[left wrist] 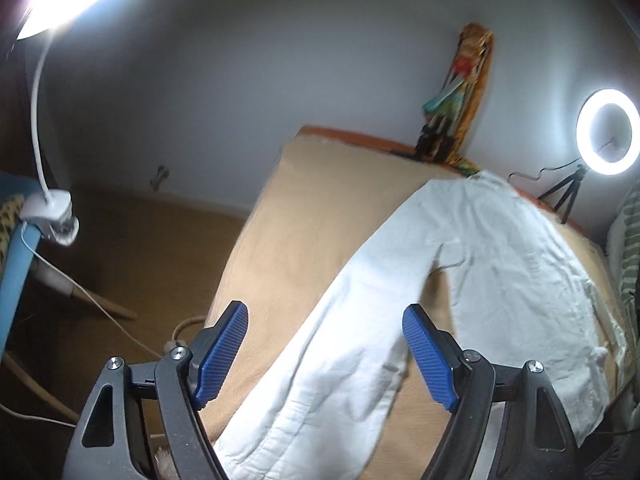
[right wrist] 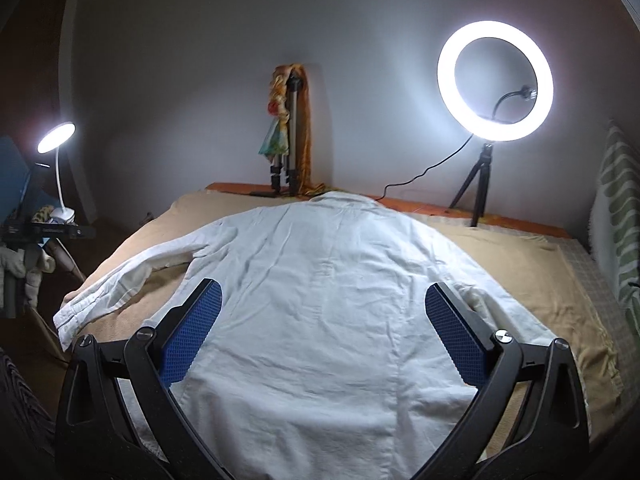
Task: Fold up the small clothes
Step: 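Move the left tool down to the shirt's side edge near its sleeve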
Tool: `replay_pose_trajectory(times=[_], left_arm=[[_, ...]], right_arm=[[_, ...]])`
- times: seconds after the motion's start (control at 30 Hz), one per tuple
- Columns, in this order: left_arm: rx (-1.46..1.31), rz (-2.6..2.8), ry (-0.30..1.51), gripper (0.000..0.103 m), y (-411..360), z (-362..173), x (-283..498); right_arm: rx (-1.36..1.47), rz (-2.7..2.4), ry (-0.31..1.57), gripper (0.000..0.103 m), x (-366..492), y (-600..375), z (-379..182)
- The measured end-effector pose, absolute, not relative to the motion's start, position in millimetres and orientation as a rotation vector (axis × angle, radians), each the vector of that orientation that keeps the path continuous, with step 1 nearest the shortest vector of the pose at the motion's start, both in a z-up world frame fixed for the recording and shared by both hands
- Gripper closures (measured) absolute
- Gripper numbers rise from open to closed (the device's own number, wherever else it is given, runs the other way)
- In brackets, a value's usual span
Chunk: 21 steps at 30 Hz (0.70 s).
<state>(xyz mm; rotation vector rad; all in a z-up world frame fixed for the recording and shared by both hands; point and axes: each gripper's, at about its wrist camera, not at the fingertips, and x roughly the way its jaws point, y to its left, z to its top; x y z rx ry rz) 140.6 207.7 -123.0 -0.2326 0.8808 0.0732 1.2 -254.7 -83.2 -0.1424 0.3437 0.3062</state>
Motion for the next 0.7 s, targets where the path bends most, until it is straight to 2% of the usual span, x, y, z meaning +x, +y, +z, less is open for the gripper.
replay_pose_trajectory(times=[0.17,0.37,0.43,0.5,0.63,0.7], left_arm=[[-0.241,0.086,0.997,0.030,216.5,-166.7,145.4],[-0.235,0.084,1.045,0.032,218.9,-184.9,148.0],[-0.233,0.076,1.066,0.039,218.2,-193.1,151.5],[-0.234,0.064,1.091,0.053,218.1,-202.0,155.7],[-0.223,0.040,1.095,0.064,212.1,-205.5,159.2],[-0.226,0.020,1.091,0.078,209.7,-204.0,159.4]], right_arm=[[-0.106,0.299,0.406,0.000,19.6,-248.7,-90.9],[-0.047,0.285,0.463,0.000,36.4,-253.8,-98.1],[-0.049,0.279,0.462,0.000,38.7,-254.6,-99.4],[-0.056,0.271,0.460,0.000,40.3,-254.3,-100.4],[-0.058,0.266,0.458,0.000,42.7,-255.7,-100.2],[-0.057,0.265,0.457,0.000,43.6,-256.6,-100.6]])
